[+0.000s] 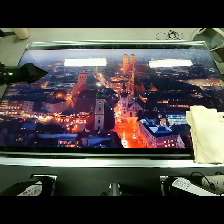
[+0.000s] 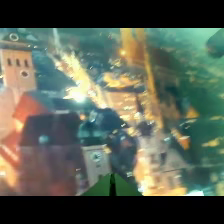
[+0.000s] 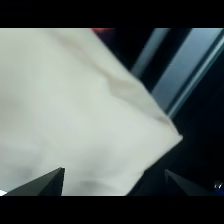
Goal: Fold the shirts.
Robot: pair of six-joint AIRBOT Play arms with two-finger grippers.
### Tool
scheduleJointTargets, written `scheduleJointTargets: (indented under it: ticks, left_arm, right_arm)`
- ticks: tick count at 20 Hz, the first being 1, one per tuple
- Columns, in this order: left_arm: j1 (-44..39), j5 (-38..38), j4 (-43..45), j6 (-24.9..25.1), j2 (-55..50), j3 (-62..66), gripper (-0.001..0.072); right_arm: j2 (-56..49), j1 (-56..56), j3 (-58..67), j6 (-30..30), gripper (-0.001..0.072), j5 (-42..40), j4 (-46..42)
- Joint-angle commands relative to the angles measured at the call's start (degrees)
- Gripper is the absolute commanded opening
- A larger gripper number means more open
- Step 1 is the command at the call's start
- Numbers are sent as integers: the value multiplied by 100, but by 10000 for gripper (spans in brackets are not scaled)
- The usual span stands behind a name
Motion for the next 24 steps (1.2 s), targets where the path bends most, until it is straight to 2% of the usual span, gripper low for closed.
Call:
scheduleJointTargets:
  ticks: [1,3,4,5,6,7,8,9,11,24]
  left_arm:
    - [-498,20,2096,-826,-407,367,24]
    - [-1058,-168,4079,-1762,-944,748,26]
    - [-1259,-380,4572,-1971,-1176,804,34]
    - [-1394,-702,4638,-1967,-1373,800,177]
    - [-1502,-1209,4542,-1963,-1574,785,526]
    - [-1596,-1543,4531,-1856,-1646,629,647]
    - [-1668,-1394,4533,-1770,-1528,321,645]
    - [-1707,-916,4511,-1825,-1294,-57,644]
    - [-1725,-227,4511,-2011,-1038,-356,644]
    - [-1725,-201,4513,-1945,-1198,-254,645]
  right_arm:
    - [4,1147,1561,-177,688,-748,-7]
    - [2,2492,1797,-37,682,-1064,-9]
    - [-59,3191,1794,162,661,-925,-9]
    - [-201,3740,1794,256,661,-573,24]
    - [-411,4135,1794,280,667,-96,195]
    - [-678,4369,1794,278,680,459,662]
    - [-905,4476,1794,280,693,953,1128]
    - [-1071,4555,1794,291,693,1185,1325]
    - [-1150,4607,1794,299,698,1217,1274]
    - [-1134,4592,1794,297,690,1357,1266]
